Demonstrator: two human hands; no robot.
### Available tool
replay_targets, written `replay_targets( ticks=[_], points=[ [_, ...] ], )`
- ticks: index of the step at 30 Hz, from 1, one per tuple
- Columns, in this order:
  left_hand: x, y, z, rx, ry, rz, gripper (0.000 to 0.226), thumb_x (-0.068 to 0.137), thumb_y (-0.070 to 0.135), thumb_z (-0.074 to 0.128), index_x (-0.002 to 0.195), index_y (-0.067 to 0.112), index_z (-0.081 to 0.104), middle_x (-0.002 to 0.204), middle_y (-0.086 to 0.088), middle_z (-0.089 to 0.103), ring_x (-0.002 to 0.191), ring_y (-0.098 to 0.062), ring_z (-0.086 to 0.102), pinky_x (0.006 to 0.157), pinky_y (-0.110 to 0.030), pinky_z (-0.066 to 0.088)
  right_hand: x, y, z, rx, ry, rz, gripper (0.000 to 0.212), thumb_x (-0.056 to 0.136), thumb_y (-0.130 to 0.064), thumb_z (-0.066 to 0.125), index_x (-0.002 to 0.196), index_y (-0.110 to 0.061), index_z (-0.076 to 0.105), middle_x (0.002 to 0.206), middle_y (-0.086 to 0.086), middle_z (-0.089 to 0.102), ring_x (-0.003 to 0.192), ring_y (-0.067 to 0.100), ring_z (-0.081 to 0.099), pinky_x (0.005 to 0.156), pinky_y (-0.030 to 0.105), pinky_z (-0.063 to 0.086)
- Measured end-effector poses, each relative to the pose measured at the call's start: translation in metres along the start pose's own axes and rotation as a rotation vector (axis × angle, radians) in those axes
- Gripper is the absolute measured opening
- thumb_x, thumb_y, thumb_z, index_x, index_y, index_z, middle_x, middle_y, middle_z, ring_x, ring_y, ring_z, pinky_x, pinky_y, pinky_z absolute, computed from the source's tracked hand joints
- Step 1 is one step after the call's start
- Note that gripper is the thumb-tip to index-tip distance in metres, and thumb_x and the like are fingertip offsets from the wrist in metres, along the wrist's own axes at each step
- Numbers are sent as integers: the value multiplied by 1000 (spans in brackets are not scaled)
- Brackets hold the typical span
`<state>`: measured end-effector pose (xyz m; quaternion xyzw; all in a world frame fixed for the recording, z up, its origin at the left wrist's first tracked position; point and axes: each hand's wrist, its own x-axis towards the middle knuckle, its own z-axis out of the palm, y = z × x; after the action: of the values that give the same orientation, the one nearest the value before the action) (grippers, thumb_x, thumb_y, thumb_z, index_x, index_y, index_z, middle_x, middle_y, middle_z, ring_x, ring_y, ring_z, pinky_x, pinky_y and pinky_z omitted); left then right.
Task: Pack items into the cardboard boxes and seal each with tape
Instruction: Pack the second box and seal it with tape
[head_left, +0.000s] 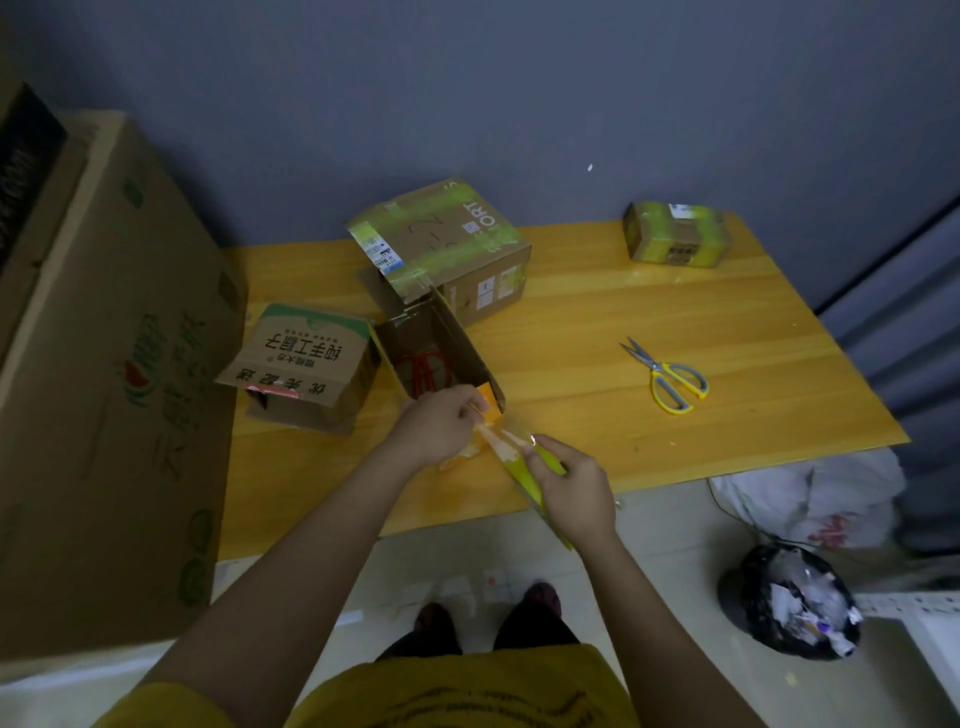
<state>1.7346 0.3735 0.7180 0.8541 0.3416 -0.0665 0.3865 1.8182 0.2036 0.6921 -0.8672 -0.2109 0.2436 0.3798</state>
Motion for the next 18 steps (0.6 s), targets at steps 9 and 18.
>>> replay_targets(
  ticks=[9,18],
  points=[
    [-1,-1,-3,58,81,69,39,100,15,33,106,45,59,141,9,45,126,-26,38,107,-46,31,16,-9,-24,-297,-13,-156,39,97,-41,52,135,-37,54,47,-5,40,44,10,40,47,30,31],
    [6,-7,-13,42,419,-109,46,97,16,43,142,27,42,142,-2,37,131,-25,26,105,-37,26,69,10,-34,-402,212,-230,54,95,-40,56,144,-24,42,110,17,70,97,39,64,79,43,45]
  ],
)
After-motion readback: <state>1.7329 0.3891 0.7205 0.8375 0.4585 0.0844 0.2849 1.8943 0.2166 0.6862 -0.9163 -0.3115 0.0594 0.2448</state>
